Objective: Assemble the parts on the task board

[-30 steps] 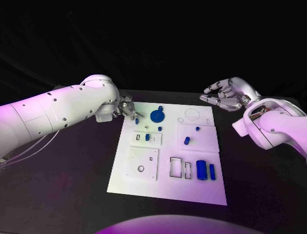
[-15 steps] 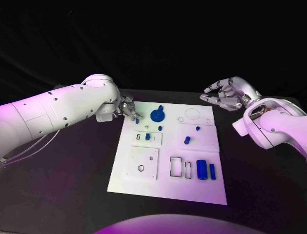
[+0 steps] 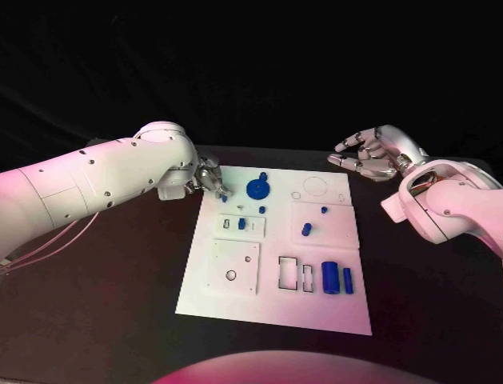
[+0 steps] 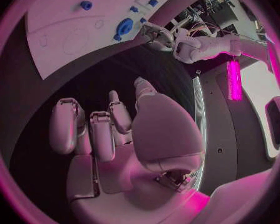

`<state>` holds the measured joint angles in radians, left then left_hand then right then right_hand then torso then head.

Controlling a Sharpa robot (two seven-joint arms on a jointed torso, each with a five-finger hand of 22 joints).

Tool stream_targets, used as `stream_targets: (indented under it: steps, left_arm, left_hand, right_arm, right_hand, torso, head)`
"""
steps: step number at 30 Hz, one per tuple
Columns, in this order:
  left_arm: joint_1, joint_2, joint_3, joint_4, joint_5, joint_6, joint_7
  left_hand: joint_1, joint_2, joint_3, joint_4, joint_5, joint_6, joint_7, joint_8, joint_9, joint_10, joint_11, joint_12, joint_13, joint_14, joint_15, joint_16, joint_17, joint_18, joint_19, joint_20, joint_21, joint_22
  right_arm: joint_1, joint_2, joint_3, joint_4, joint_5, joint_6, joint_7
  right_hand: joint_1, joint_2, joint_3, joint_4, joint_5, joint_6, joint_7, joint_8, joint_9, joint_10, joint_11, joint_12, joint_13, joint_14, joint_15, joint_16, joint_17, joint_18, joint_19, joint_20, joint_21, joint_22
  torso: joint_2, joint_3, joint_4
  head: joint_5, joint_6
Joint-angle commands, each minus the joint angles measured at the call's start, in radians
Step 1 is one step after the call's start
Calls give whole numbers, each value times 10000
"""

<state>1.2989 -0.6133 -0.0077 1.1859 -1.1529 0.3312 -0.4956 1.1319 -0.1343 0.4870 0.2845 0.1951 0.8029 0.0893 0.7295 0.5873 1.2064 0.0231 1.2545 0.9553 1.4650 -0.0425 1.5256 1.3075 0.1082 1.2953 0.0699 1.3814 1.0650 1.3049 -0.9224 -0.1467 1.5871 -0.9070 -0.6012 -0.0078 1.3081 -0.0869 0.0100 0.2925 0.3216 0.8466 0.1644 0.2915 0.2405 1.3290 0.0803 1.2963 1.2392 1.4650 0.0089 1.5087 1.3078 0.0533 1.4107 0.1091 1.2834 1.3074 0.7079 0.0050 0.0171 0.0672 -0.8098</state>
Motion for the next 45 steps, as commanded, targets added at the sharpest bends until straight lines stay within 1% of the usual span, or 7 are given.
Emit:
stream_targets:
  steps: [1,8,14,23,31,38,45]
  left_arm:
    - [11,24,-3,2,201,-38,161]
    - [11,0,-14,-3,619,-311,261]
    - [11,-33,-40,-15,734,-317,300]
    - [8,-359,-50,280,1012,-580,297]
    - [-1,-1135,-49,1296,1195,-1150,328]
    - [-94,-1774,-56,2381,1321,-1786,501]
    - [-221,-2204,-166,3212,1089,-2485,623]
  left_hand:
    - [172,3,93,-17,22,8,-15,63,21,-28,-74,2,1,691,-14,-44,1494,-84,-52,-28,-24,-9]
    - [1182,358,1275,-389,-93,-174,-55,293,253,-118,-121,-91,-113,677,-58,-62,1460,-78,-82,-71,-39,-27]
    - [1333,240,2469,-875,-153,-347,-4,515,491,-146,-87,-167,-205,663,-27,-75,1433,-74,-113,-45,-44,-34]
    - [1148,79,3208,-1236,-136,-305,-24,728,654,-32,-113,-128,-131,677,-40,-58,1467,-75,-103,-48,-26,-6]
    - [855,-112,3926,-1641,-116,-286,-48,947,782,85,-135,-67,-28,707,-67,-25,1538,-84,-67,-69,12,57]
    - [583,-302,4479,-1934,-87,-203,-88,1103,810,241,-178,32,133,744,-109,14,1620,-112,36,-107,97,224]
    - [332,-430,4906,-2132,-53,-106,-130,1232,770,409,-222,146,303,798,-149,78,1759,-150,163,-145,202,437]
  right_arm:
    - [-6,9,1,-7,-73,107,-33]
    - [-6,5,1,-20,-93,121,-99]
    - [-8,27,-1,-44,-100,170,-144]
    - [-17,45,-8,-67,-101,233,-176]
    - [-21,12,-13,-60,-102,263,-187]
    - [-27,-12,-16,-61,-102,271,-188]
    - [-39,-22,-21,-70,-102,287,-198]
  right_hand:
    - [-75,48,-24,-8,51,-53,-19,64,-17,-46,-20,-1,16,668,-39,-56,1010,192,-67,20,-39,790]
    - [-77,53,-22,-5,56,-51,-20,69,-17,-65,-21,-23,-10,660,-40,-70,977,203,-93,20,-87,760]
    - [-85,56,-23,0,58,-52,-20,71,-17,-70,-20,-29,-18,658,-40,-74,970,208,-105,20,-108,748]
    - [-114,61,-31,10,60,-52,-19,78,-18,-70,-20,-28,-18,654,-40,-83,953,207,-101,19,-104,752]
    - [-114,61,-31,10,60,-52,-19,78,-18,-70,-20,-28,-18,654,-40,-83,953,207,-101,19,-104,752]
    - [-140,61,-40,12,61,-50,-20,86,-17,-61,-20,-19,-8,656,-40,-81,960,208,-103,19,-112,748]
    - [-140,61,-40,12,61,-50,-20,86,-17,-61,-20,-19,-8,656,-40,-81,960,208,-103,19,-112,748]
  torso:
    - [-8,1,-2]
    - [-11,0,9]
    - [-15,2,-3]
    - [-22,15,0]
    - [-18,20,10]
    - [-12,-7,25]
    - [-23,-7,27]
  head:
    - [-2,-6]
    - [1,-15]
    - [6,-2]
    - [27,24]
    - [31,46]
    - [40,49]
    - [71,8]
